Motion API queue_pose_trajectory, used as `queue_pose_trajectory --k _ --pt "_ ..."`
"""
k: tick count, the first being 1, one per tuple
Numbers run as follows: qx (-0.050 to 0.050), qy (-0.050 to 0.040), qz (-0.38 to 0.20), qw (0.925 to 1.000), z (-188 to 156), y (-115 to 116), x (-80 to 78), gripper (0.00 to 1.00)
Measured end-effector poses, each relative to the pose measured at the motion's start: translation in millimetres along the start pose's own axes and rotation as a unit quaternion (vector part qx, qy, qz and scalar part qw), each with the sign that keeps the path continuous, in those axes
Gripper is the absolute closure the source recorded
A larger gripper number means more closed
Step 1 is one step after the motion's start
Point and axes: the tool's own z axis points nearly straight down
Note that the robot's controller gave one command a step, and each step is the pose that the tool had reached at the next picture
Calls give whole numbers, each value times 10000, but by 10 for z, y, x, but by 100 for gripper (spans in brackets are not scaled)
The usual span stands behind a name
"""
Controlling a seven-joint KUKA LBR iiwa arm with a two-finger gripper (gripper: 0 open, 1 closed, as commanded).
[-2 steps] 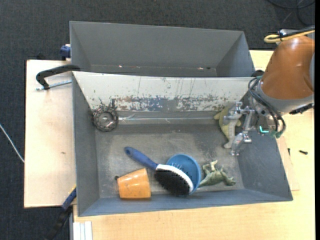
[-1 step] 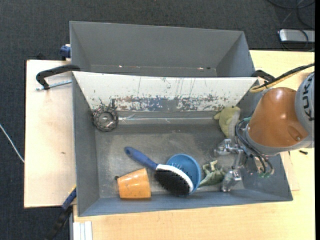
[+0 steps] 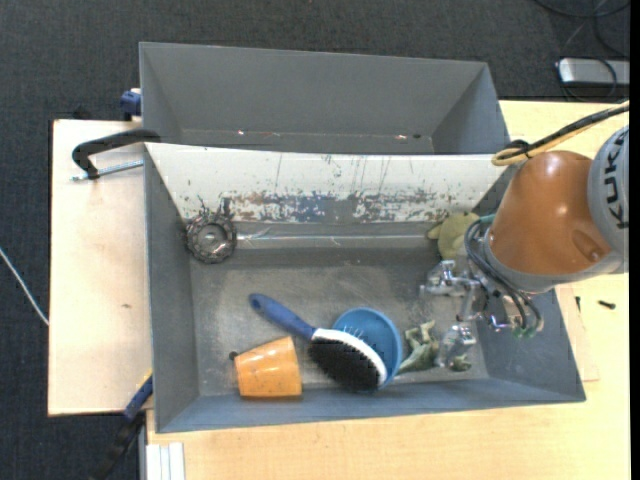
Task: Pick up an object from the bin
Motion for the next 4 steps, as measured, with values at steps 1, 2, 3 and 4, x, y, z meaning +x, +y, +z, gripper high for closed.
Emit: queue_pose_trajectory --k 1,2,3,4 --pt "4 17 -287 9996 17 -245 77 0" --pt "-9 38 -364 9993 326 -255 97 0" --pt "-3 30 -360 9993 317 -252 88 0" --pt "-3 30 -365 9993 319 -249 85 100"
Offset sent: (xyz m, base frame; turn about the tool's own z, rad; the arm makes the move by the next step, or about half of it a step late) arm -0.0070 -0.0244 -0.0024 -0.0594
